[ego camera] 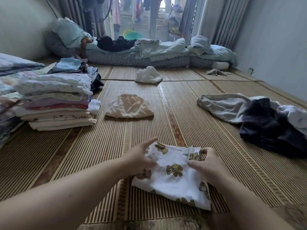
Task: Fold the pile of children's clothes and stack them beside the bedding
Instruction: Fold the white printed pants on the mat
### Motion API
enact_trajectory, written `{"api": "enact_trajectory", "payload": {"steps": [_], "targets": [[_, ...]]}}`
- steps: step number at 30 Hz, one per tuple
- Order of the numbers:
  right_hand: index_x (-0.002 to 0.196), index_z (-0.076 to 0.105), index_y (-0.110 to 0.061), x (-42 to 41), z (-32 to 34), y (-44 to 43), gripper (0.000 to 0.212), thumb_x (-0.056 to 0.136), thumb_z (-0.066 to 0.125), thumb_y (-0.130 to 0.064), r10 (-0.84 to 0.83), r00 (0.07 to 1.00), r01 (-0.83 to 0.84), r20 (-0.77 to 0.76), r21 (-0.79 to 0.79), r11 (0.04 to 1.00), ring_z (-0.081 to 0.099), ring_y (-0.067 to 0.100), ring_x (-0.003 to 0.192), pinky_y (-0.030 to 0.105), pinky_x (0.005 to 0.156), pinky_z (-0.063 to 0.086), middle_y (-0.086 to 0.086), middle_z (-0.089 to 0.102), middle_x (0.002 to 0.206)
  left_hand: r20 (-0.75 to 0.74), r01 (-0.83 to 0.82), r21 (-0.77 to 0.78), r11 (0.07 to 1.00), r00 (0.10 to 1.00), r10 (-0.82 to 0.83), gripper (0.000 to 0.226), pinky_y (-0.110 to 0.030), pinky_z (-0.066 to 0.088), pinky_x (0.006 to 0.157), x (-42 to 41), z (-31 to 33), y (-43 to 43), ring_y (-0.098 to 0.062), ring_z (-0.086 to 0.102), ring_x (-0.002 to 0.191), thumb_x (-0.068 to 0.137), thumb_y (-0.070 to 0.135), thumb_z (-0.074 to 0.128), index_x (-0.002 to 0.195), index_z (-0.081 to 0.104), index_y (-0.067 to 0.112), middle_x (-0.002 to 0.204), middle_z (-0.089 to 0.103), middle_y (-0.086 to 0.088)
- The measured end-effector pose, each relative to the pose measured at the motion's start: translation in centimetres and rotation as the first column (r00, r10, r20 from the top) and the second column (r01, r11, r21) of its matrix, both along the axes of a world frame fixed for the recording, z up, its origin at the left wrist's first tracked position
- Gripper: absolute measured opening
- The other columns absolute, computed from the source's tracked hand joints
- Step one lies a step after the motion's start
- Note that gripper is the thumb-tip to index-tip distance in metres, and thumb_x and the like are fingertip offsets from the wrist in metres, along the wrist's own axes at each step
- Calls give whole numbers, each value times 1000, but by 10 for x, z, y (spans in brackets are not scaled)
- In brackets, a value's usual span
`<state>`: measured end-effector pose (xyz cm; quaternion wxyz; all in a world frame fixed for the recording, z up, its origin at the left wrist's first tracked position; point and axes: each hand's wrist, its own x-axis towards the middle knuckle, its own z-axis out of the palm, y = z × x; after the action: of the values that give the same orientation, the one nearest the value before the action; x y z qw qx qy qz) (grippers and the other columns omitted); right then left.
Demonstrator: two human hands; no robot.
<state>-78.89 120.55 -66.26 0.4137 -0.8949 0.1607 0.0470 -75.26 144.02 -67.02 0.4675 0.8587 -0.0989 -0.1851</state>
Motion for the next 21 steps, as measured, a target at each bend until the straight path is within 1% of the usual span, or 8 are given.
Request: {"api": "enact_trajectory", "payload": {"steps": [2, 3, 6, 9, 11, 13, 17, 21], "targets": [[143, 27, -39, -10, 1, -1, 81, 80, 74, -23, 110, 993, -110, 37, -3, 994, 60, 7, 87, 14, 58, 43, -23, 49, 106, -77, -21, -90, 996, 997, 14, 75, -30, 58, 77, 0, 3, 0, -15, 59, 95, 82, 5, 69, 139, 41, 44, 152, 33, -9], [144, 26, -46, -15, 0, 0, 81, 81, 72, -21, 177, 984, -177, 36, -11, 984, 62, 9, 91, 11, 58, 44, -24, 49, 107, -131, -28, -134, 991, 991, 10, 68, -32, 58, 82, 0, 4, -1, -16, 62, 99, 82, 5, 69, 136, 47, 41, 148, 38, -9], [134, 51, -35, -23, -6, 0, 64, 80, 70, -8, 207, 978, -209, 24, 91, 974, 66, 16, 99, 33, 80, 58, -10, 59, 127, -223, -25, -109, 994, 975, 0, 55, -32, 58, 84, 2, 7, -2, -18, 65, 97, 83, 5, 68, 130, 58, 32, 138, 49, -6], [136, 51, -26, -25, -5, 4, 67, 76, 69, -2, 169, 985, -173, 44, 119, 978, 69, 22, 89, 43, 79, 58, -4, 61, 125, -210, -22, 15, 1000, 977, 24, 64, -23, 57, 74, 1, 12, -5, -13, 64, 85, 81, 0, 65, 136, 51, 30, 135, 49, -5], [138, 47, -29, -22, 1, 11, 72, 75, 68, -2, 159, 981, -174, 107, 148, 974, 70, 21, 86, 41, 77, 59, -9, 61, 124, -174, -76, -33, 997, 982, 69, 71, -26, 55, 70, 0, 14, -4, -10, 61, 69, 82, -5, 61, 141, 44, 30, 123, 54, -1], [139, 45, -32, -11, 11, 20, 73, 75, 68, -4, 170, 967, -198, 188, 139, 970, 69, 10, 91, 36, 81, 58, -16, 60, 122, -85, -119, -104, 987, 990, 111, 73, -35, 58, 70, 4, 20, 4, -18, 63, 69, 82, -5, 58, 142, 41, 32, 107, 55, 6], [140, 44, -32, 34, 39, 43, 69, 80, 66, -5, 212, 923, -268, 322, 143, 953, 69, 8, 84, 37, 71, 60, -16, 63, 109, 205, -155, -40, 987, 966, 160, 76, -34, 58, 76, 42, 43, 43, -21, 62, 91, 85, -1, 59, 149, 29, 27, 136, 43, 3], [143, 37, -33, 115, 68, 76, 70, 84, 64, -8, 295, 861, -360, 413, 88, 929, 69, 19, 84, 44, 69, 60, -5, 63, 111, 300, -187, -139, 972, 928, 222, 79, -47, 57, 81, 108, 69, 82, -34, 63, 96, 84, -7, 52, 151, 24, 25, 143, 37, -7]]}}
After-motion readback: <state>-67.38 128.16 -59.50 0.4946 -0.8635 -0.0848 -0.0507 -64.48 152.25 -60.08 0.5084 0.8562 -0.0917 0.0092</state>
